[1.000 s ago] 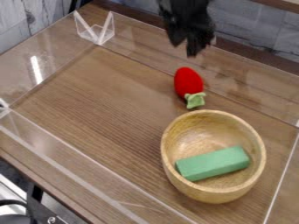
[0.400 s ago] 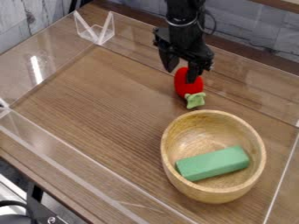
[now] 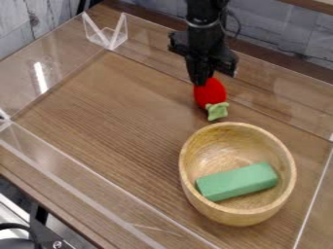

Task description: Move the red fruit to the left side of the table

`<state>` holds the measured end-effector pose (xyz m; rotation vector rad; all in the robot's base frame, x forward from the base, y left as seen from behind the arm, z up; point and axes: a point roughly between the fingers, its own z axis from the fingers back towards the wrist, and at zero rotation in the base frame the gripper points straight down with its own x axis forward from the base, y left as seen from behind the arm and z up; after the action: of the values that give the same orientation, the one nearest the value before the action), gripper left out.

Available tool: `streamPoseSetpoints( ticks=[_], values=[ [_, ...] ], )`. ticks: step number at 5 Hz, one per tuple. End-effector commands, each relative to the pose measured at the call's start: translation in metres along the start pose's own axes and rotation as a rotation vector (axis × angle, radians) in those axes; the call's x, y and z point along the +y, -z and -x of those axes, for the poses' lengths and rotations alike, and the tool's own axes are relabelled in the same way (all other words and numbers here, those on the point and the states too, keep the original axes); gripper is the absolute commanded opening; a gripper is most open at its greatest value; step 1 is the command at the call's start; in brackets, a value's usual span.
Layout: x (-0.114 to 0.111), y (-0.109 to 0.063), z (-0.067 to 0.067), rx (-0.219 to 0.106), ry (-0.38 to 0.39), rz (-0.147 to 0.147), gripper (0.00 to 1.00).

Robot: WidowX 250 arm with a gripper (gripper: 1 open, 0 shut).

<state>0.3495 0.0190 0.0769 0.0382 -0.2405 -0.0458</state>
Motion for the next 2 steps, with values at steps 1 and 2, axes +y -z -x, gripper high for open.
streamPoseSetpoints(
  ticks=[1,2],
  values=[
    [0.018,-0.054,-0.010,-0.119,-0.010,-0.015,0.00],
    [0.036,-0.081,-0.003,-0.151,-0.012,-0.018,0.00]
  ],
)
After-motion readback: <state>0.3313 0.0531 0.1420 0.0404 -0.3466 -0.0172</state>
